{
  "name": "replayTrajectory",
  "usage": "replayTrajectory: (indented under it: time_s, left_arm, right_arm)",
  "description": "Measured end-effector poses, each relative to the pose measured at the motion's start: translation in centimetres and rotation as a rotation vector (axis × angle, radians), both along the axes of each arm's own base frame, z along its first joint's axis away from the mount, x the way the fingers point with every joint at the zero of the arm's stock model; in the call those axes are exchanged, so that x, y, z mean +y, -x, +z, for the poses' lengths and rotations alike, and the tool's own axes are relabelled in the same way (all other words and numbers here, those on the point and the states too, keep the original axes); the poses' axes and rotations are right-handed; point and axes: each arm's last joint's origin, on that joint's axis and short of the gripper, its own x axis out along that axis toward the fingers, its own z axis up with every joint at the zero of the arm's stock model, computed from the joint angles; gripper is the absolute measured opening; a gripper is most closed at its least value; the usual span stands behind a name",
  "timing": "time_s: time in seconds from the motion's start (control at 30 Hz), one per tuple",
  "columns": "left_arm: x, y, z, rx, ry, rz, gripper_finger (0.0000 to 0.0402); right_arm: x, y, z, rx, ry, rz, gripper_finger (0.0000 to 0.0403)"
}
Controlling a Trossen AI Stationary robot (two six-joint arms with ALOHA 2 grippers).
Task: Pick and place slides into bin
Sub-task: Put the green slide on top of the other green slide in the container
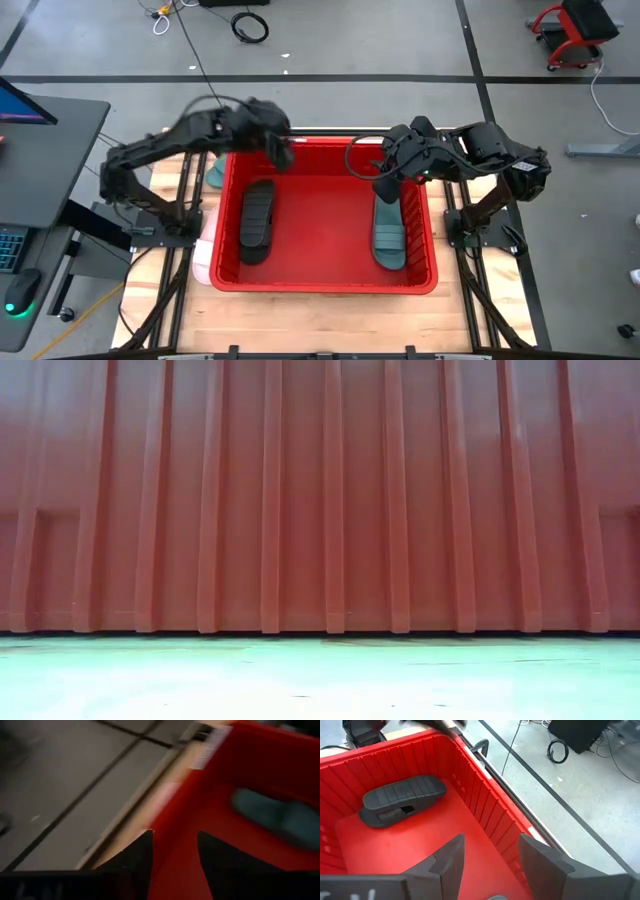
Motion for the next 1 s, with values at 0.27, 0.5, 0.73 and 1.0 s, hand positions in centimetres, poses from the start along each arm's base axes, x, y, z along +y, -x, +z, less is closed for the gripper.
replayTrajectory:
  time_s: [0.27, 0.5, 0.73, 1.0]
  left_arm:
    - [4.9, 7.5, 1.5, -0.041, -0.061, 0.44, 0.0144]
    - [7.3, 12.7, -1.8, -0.189, -0.015, 0.74, 0.0135]
    - [9.4, 15.4, -4.7, -0.254, 0.041, 0.962, 0.0139]
    - [10.1, 16.0, -6.1, -0.3, 0.122, 1.019, 0.0137]
  right_arm:
    - [0.0, -0.1, 0.0, -0.015, -0.012, -0.009, 0.0192]
    - [0.0, -0.1, 0.1, -0.029, -0.013, -0.028, 0.0192]
    - [0.0, -0.1, 0.1, -0.09, -0.084, -0.099, 0.0203]
    - [0.1, -0.4, 0.4, -0.127, -0.094, -0.097, 0.0242]
